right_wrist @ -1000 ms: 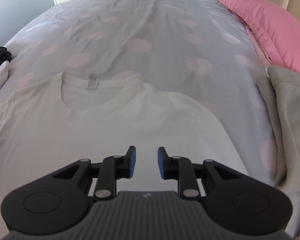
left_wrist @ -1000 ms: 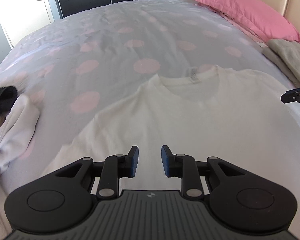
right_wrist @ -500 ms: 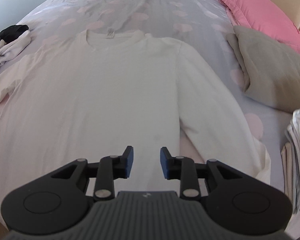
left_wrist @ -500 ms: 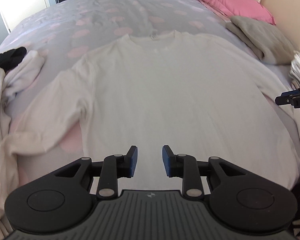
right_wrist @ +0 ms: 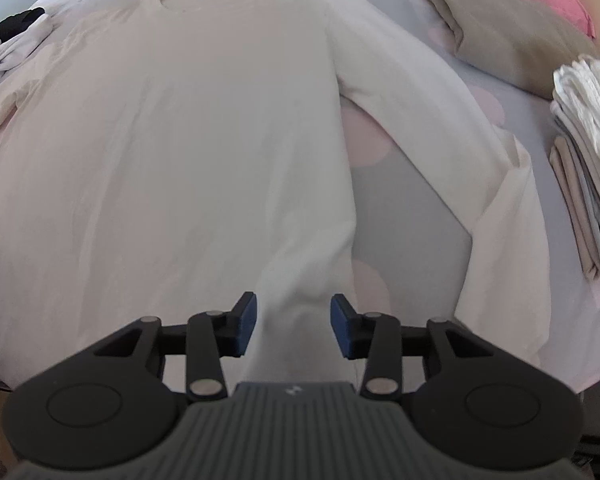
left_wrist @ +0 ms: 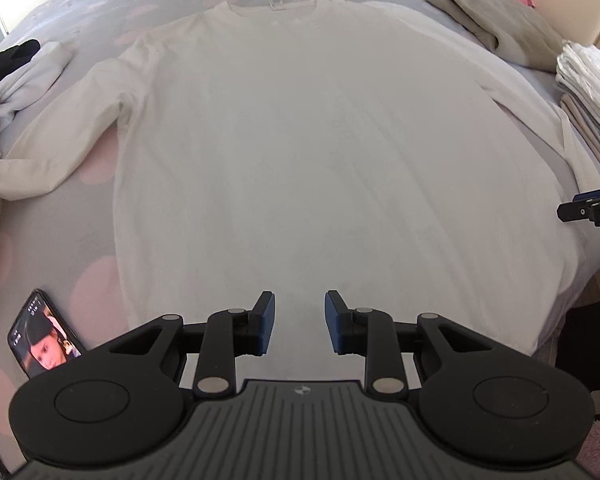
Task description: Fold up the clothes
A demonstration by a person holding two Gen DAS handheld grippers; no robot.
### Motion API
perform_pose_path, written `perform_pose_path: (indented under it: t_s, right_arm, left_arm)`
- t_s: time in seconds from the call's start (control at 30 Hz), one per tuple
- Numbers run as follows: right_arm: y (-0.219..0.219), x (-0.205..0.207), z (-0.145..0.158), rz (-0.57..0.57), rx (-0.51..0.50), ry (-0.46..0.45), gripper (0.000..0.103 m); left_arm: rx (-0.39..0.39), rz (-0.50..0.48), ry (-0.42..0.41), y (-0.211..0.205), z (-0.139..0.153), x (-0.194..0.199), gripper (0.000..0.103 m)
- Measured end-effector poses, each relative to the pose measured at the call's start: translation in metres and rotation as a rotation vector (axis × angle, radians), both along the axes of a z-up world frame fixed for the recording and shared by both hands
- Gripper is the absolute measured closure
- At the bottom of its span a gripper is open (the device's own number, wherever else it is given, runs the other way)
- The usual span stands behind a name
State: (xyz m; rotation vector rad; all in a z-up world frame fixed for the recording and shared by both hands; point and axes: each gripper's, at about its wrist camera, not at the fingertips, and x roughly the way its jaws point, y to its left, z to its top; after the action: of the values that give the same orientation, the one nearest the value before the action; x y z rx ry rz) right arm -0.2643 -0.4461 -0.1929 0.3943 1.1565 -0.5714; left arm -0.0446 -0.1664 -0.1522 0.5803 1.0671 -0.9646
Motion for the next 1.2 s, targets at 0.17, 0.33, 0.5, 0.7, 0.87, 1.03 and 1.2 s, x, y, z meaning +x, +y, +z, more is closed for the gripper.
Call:
perform_pose_path:
  t_s: [0.17, 0.33, 0.5, 0.7, 0.87, 1.03, 1.2]
  right_arm:
    - [-0.015, -0.036, -0.006, -0.118, 0.090, -0.043, 0.054]
    - [-0.031, -0.063, -0.011, -0.228, 0.191, -0.101, 0.047]
    - [-0.032, -0.059, -0.036, -0.271, 0.314, -0.063, 0.049]
    - [-0.015, -0.028, -0.007, -0.169, 0.292, -0.137, 0.093]
    - [-0.004, 0.026, 0.028, -0.085, 0.313, -0.267, 0.094]
    - [0.013, 0.095, 0.038, 0.003, 0.334, -0.327, 0.092]
    - [0.024, 0.133, 0.043, 0.061, 0.295, -0.341, 0.076]
  left_arm:
    - [-0.006, 0.006, 0.018, -0.002, -0.001, -0.006, 0.078]
    - [0.004, -0.019, 0.005, -0.007, -0.003, -0.011, 0.072]
    - [0.014, -0.026, 0.010, -0.007, -0.007, -0.013, 0.072]
    - [0.041, -0.025, 0.007, -0.005, -0.014, -0.015, 0.072]
    - [0.062, -0.017, 0.011, -0.006, -0.022, -0.011, 0.072]
    - [0.067, 0.000, 0.015, -0.008, -0.026, -0.004, 0.072]
    - [0.078, 0.028, 0.040, -0.007, -0.033, 0.004, 0.072]
